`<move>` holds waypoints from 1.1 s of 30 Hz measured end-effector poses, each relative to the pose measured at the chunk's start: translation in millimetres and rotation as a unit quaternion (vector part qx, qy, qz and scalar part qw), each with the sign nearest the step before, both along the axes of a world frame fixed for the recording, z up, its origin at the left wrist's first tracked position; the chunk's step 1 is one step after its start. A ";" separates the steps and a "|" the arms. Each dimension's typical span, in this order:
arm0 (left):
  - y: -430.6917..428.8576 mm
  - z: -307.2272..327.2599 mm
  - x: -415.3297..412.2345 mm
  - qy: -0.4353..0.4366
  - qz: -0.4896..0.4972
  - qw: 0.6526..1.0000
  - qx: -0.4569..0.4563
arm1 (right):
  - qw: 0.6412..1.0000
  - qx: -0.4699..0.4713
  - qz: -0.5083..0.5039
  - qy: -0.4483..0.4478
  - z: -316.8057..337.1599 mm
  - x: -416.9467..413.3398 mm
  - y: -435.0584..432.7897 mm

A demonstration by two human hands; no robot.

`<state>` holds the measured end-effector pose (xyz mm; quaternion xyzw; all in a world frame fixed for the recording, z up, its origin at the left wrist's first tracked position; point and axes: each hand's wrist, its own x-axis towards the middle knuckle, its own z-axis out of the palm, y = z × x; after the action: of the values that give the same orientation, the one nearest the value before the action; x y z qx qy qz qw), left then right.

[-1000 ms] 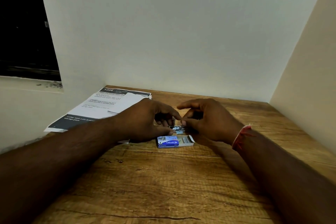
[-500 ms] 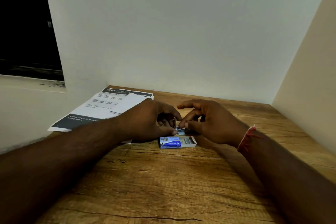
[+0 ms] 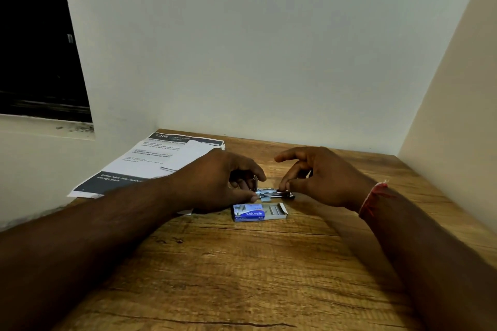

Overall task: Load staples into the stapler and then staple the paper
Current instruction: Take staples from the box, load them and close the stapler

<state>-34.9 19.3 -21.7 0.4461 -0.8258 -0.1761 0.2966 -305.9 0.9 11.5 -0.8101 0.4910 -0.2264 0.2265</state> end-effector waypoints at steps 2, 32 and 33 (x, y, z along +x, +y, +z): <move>-0.1 -0.4 0.2 0.001 -0.001 1.000 -0.001 | 1.000 0.009 -0.001 0.002 1.9 -2.8 -0.4; -15.6 -17.6 -19.3 -0.093 -0.028 0.994 -0.054 | 0.997 0.011 0.010 0.069 -16.2 -12.6 -22.4; -14.8 -17.3 -18.2 -0.095 -0.029 0.993 -0.057 | 0.997 0.009 0.011 0.070 -16.0 -12.3 -22.4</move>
<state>-53.1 4.4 -38.9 0.4191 -0.8714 -0.0943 0.2368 -318.2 -21.5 -4.5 -0.8272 0.4989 -0.1621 0.2014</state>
